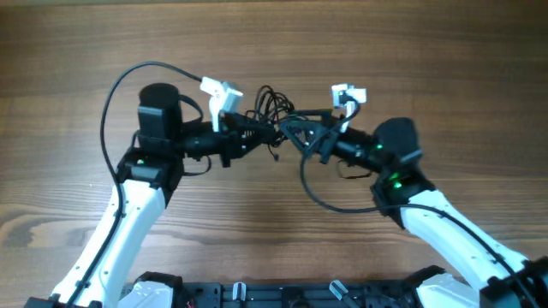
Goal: Untangle cables
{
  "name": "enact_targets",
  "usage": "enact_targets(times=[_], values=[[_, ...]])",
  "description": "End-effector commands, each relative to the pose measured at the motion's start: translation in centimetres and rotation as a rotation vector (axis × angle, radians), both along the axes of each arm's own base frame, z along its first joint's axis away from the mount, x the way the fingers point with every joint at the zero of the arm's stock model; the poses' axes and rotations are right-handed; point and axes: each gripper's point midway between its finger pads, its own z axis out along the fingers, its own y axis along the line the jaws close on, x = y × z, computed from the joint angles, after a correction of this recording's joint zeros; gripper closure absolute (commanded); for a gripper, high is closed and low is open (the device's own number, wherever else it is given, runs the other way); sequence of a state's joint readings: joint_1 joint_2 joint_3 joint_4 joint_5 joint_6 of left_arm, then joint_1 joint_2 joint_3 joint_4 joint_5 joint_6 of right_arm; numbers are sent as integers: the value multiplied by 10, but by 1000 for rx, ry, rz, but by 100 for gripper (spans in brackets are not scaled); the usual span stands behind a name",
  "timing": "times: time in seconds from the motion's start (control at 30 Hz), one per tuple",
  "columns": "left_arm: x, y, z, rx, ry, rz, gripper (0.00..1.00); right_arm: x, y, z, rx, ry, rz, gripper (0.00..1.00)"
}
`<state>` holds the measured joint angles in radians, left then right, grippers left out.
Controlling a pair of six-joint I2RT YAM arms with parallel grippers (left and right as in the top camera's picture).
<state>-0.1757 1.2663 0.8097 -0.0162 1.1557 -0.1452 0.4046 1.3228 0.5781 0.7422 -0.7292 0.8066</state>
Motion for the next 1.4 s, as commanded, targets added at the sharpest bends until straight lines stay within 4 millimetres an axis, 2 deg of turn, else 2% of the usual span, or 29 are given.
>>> enact_targets(times=[0.0,0.03,0.07,0.1,0.2,0.27,0.3,0.37,0.5,0.6,0.73,0.77,0.83,0.87,0.9,0.93,0.97,1.03,1.1,1.17,1.2,1.37], values=[[8,25,12,-57,118,77,96,3,-13,-1,-7,28,33,15],[14,30,10,-58,151,117,96,2,-13,-3,-11,36,43,12],[17,33,10,-61,166,137,96,0,-14,-5,-28,8,58,3],[18,37,10,-62,166,146,96,-3,-15,-4,-39,-24,79,0],[18,39,11,-52,109,134,96,1,-33,0,-42,-77,88,0],[4,34,17,-65,9,28,96,15,-55,0,-60,-104,24,0],[-13,30,25,-98,-70,-83,96,20,-63,0,-63,-110,-1,0],[-36,28,36,-157,-166,-226,96,19,-63,3,-89,-187,6,8],[-43,26,37,-176,-164,-265,96,-5,-47,12,-85,-297,142,16],[-49,14,31,-182,-124,-311,96,-14,-37,14,-77,-309,188,21],[-50,-5,13,-170,-57,-351,95,-30,-14,14,-66,-311,253,48],[-50,-7,11,-170,-46,-359,94,-31,-12,13,-66,-308,252,67],[-50,-7,10,-170,-44,-360,92,-30,-12,13,-64,-302,250,94],[-50,-7,10,-170,-43,-360,90,-30,-12,13,-56,-276,251,96],[-50,-7,10,-170,-44,-360,81,-31,-12,12,-49,-244,255,96],[-50,-7,10,-170,-44,-359,59,-35,-11,9,-50,-222,285,96],[-50,-7,10,-171,-43,-358,0,-41,-10,4,-55,-203,322,96],[-46,1,16,-188,-78,-357,0,-52,-10,-5,-74,-218,387,96],[-26,25,26,-183,-80,-259,0,-57,-10,-15,-97,-216,412,96],[-12,45,35,-176,-109,-186,0,-81,-11,-17,-87,-310,546,96],[-13,45,35,-176,-114,-186,0,-93,-13,-18,-75,-369,612,96],[-36,13,34,-183,-95,-308,1,-95,-13,-21,-76,-391,621,96]])
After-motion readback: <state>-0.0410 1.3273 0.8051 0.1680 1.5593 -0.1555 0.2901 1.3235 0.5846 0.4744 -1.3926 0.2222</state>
